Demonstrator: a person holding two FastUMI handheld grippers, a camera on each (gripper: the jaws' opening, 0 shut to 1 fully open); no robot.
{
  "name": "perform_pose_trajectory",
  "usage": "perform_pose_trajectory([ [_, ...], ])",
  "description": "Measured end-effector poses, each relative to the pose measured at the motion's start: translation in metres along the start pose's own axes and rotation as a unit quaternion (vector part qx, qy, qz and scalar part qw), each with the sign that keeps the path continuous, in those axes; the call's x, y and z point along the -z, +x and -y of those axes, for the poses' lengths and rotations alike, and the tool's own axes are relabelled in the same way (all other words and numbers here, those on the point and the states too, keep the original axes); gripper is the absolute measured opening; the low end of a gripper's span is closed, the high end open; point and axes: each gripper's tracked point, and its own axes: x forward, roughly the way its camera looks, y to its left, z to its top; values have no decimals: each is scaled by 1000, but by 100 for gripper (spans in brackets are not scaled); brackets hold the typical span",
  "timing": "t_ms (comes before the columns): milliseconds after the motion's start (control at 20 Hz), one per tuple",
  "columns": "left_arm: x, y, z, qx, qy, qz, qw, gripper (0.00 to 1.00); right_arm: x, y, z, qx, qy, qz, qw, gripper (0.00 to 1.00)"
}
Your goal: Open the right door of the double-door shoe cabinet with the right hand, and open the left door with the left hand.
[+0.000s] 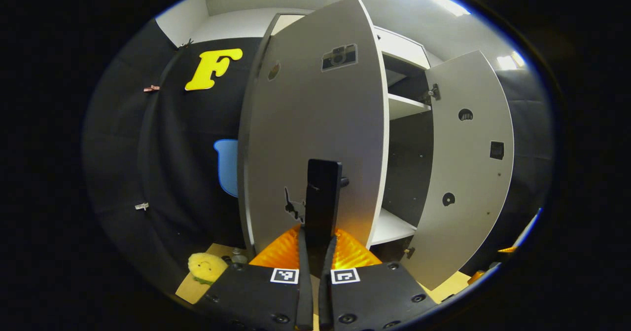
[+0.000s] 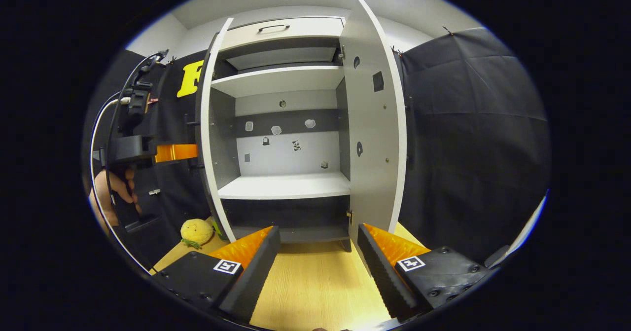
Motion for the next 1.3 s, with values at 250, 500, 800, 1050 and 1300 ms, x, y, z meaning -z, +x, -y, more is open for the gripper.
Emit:
perform_pose_trajectory([
  [250, -2, -30, -40, -12, 4, 7, 1000, 11, 1, 1, -3, 5, 2, -3, 1000, 99],
  [500, -5, -47, -90, -61, 20, 15, 998, 8, 3, 0, 0, 12, -4, -4, 1000, 99],
  [800, -2, -53, -142, -63, -27, 16, 998, 5, 9, 1, -5, 11, -5, -14, 1000, 99],
  [1050, 2, -54, -145, -59, -8, 5, 998, 7, -15, 0, -8, 12, 0, 5, 1000, 99],
  [1300, 4, -83, -142, -66, -4, -6, 998, 5, -35, 2, 10, 23, -11, 18, 1000, 99],
])
